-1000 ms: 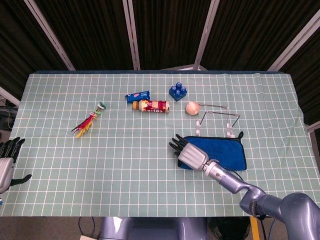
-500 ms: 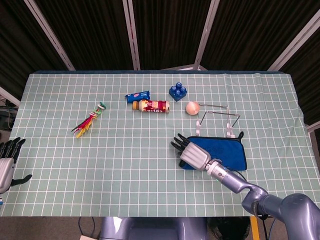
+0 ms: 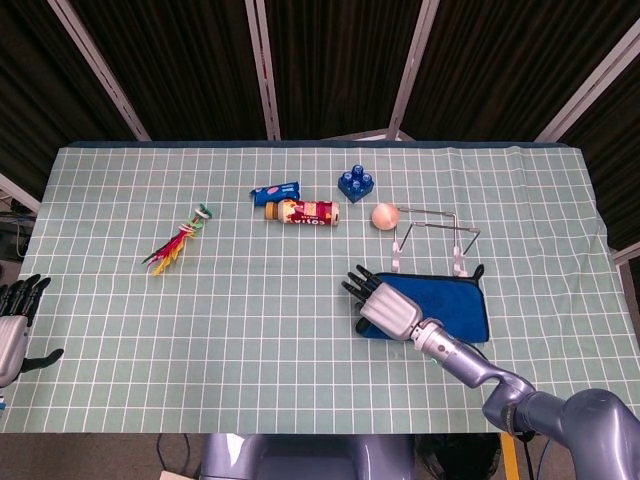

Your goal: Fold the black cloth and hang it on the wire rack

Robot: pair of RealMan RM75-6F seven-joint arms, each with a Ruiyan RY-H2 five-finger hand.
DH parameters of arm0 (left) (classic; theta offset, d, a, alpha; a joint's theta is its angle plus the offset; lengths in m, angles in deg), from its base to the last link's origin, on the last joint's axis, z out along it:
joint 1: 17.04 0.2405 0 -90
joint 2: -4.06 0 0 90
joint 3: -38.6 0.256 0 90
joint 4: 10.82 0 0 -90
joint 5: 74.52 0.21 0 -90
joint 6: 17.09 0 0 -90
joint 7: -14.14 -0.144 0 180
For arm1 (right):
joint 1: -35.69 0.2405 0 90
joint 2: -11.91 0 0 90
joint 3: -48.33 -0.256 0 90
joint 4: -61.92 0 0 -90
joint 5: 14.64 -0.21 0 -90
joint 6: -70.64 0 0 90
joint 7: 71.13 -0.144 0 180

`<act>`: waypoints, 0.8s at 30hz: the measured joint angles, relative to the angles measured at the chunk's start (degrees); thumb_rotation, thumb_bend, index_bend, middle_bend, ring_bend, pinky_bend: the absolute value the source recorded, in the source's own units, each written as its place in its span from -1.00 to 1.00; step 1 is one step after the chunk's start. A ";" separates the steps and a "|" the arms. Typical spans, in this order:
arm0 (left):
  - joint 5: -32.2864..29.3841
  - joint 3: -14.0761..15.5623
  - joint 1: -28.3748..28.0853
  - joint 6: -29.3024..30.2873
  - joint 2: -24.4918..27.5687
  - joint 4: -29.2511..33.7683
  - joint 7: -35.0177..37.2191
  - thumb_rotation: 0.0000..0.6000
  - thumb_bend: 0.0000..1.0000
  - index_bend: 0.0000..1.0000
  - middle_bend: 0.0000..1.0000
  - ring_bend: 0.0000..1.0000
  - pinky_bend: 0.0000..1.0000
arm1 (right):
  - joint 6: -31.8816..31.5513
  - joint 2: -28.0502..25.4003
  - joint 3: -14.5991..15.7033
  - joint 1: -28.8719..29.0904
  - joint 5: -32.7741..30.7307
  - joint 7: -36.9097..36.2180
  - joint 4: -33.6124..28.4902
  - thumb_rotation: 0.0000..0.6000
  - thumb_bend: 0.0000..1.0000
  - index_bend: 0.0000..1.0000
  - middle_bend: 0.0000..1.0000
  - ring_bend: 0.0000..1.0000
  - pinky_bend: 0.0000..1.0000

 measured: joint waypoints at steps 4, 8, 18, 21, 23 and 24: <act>-0.04 -0.03 -0.02 -0.11 0.16 0.09 0.46 1.00 -1.00 -1.00 -1.00 -1.00 -1.00 | -1.42 -0.87 -1.16 -0.53 -1.13 -2.27 -2.16 1.00 -0.05 0.36 -0.82 -1.00 -0.89; 0.17 -0.02 0.08 0.02 0.55 0.26 1.31 1.00 -1.00 -1.00 -1.00 -1.00 -1.00 | -3.19 -3.13 -2.83 -1.35 -2.78 -3.80 -6.82 1.00 -0.05 0.34 -0.81 -1.00 -0.89; 3.69 0.72 1.53 3.46 2.53 2.05 4.34 1.00 -1.00 -1.00 -1.00 -1.00 -1.00 | -10.21 -12.15 -7.85 -5.98 -8.43 -4.37 -23.77 1.00 -0.04 0.37 -0.78 -1.00 -0.91; 5.18 0.99 2.27 5.41 3.35 2.97 5.23 1.00 -1.00 -1.00 -1.00 -1.00 -1.00 | -12.69 -16.21 -9.85 -7.80 -10.46 -3.72 -29.99 1.00 -0.01 0.39 -0.78 -1.00 -0.90; 6.36 1.23 2.99 7.07 4.15 3.81 5.81 1.00 -1.00 -1.00 -1.00 -1.00 -1.00 | -15.18 -19.49 -11.41 -9.20 -11.95 -2.81 -34.68 1.00 0.00 0.40 -0.78 -1.00 -0.90; 6.83 1.35 3.31 7.66 4.55 4.21 6.08 1.00 -1.00 -1.00 -1.00 -1.00 -1.00 | -16.14 -20.92 -12.03 -9.82 -12.60 -2.27 -36.76 1.00 0.01 0.40 -0.78 -1.00 -0.90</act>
